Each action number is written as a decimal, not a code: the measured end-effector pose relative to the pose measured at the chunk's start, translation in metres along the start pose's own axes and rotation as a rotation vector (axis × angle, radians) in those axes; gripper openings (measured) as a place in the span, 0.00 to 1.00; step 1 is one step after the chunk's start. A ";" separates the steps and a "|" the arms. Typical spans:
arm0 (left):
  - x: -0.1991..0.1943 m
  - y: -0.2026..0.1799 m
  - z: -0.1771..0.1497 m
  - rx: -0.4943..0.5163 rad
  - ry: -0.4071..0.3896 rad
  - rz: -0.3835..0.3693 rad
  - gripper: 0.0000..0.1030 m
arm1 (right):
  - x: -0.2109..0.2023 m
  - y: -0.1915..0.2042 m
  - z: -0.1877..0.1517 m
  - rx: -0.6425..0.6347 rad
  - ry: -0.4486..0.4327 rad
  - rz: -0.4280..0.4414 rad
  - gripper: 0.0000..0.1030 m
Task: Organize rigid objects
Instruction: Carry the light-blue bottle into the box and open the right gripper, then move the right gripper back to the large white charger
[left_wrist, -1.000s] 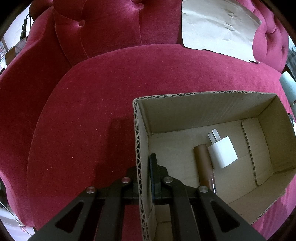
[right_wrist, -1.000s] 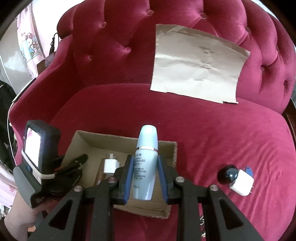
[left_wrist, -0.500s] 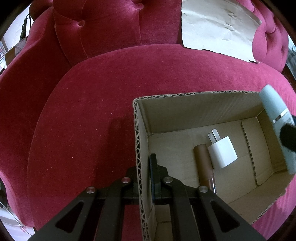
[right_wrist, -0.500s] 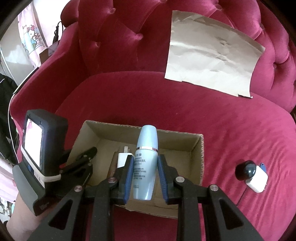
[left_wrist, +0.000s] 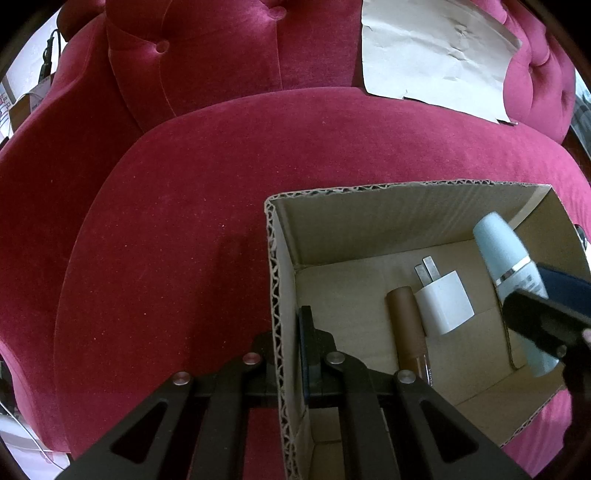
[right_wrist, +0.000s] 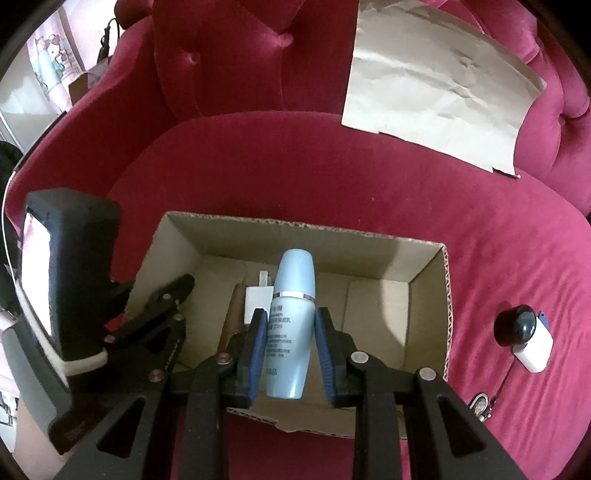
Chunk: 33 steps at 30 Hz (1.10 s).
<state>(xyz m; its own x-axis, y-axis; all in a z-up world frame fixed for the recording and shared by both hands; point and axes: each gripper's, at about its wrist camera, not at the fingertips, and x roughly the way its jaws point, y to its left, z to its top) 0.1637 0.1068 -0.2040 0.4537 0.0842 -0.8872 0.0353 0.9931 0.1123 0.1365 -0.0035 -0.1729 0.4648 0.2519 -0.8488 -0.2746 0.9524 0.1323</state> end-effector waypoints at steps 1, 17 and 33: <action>0.000 0.000 0.000 0.000 0.000 0.000 0.05 | 0.001 0.000 -0.001 0.001 0.002 0.002 0.26; 0.000 0.000 0.000 0.001 -0.002 0.001 0.05 | -0.005 -0.005 0.001 0.013 -0.035 -0.040 0.79; 0.000 -0.001 -0.002 0.001 -0.001 0.001 0.05 | -0.006 -0.008 0.005 0.017 -0.058 -0.067 1.00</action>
<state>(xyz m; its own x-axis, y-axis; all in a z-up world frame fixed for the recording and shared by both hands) 0.1621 0.1058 -0.2046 0.4550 0.0853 -0.8864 0.0360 0.9928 0.1140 0.1399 -0.0114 -0.1659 0.5300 0.1966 -0.8249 -0.2268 0.9702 0.0855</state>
